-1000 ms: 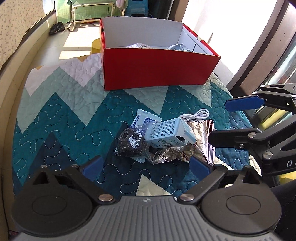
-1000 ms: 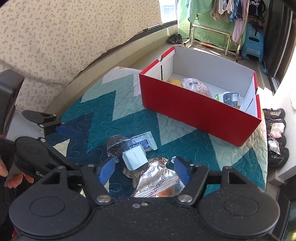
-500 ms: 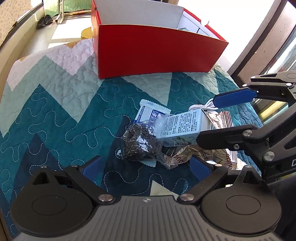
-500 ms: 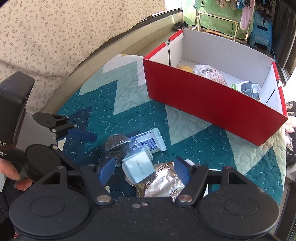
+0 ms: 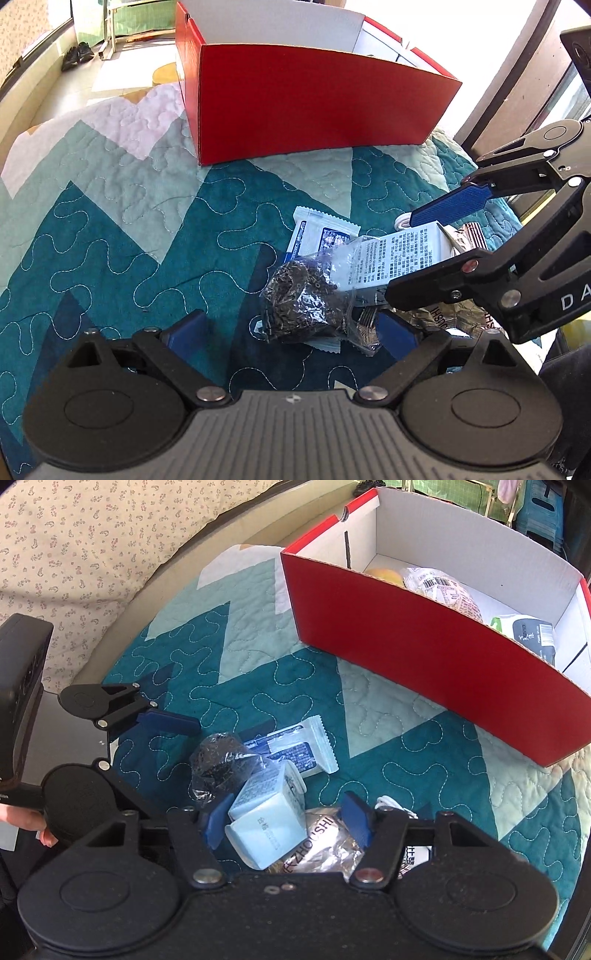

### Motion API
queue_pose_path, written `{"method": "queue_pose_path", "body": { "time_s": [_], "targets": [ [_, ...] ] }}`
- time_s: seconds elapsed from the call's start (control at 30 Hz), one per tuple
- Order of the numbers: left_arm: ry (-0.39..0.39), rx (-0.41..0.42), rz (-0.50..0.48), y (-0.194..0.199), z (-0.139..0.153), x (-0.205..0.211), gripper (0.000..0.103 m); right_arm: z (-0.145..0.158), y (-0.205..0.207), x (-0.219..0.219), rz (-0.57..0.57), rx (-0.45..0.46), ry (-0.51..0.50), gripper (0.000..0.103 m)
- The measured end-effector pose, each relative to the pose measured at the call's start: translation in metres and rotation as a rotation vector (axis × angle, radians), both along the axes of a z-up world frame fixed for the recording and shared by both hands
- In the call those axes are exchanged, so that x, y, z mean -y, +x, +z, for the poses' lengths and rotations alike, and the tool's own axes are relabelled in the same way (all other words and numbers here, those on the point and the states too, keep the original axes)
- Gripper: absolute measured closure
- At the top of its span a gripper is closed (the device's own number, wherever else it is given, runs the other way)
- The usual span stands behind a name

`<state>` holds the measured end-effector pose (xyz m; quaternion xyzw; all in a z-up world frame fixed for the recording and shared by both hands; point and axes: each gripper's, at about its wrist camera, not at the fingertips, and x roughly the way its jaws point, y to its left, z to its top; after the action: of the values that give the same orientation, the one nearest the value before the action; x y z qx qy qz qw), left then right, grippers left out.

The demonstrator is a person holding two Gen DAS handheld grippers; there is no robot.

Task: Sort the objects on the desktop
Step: 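Lower both grippers back toward the remaining items on the quilt, then close the left gripper on the dark seed bag while the right grips the light-blue carton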

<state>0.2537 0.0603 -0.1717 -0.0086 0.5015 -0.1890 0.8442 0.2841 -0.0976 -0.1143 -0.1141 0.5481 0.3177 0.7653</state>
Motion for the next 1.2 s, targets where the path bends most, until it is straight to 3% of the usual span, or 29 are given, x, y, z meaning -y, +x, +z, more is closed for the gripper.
{"method": "queue_pose_path", "body": {
  "time_s": [0.1, 0.57, 0.87, 1.2],
  "targets": [
    [0.011, 0.016, -0.009, 0.000, -0.001, 0.002, 0.010, -0.001, 0.000, -0.002, 0.005, -0.002, -0.010, 0.042],
    [-0.040, 0.021, 0.066, 0.006, 0.005, -0.010, 0.057, 0.003, 0.003, 0.001, -0.026, 0.022, -0.020, 0.066],
    [0.014, 0.049, 0.099, 0.003, 0.014, -0.009, 0.067, 0.007, 0.000, 0.003, -0.048, 0.059, -0.008, 0.071],
    [-0.016, 0.045, 0.126, -0.004, 0.029, -0.011, 0.068, 0.024, -0.005, 0.016, -0.117, 0.107, 0.041, 0.073]
  ]
}}
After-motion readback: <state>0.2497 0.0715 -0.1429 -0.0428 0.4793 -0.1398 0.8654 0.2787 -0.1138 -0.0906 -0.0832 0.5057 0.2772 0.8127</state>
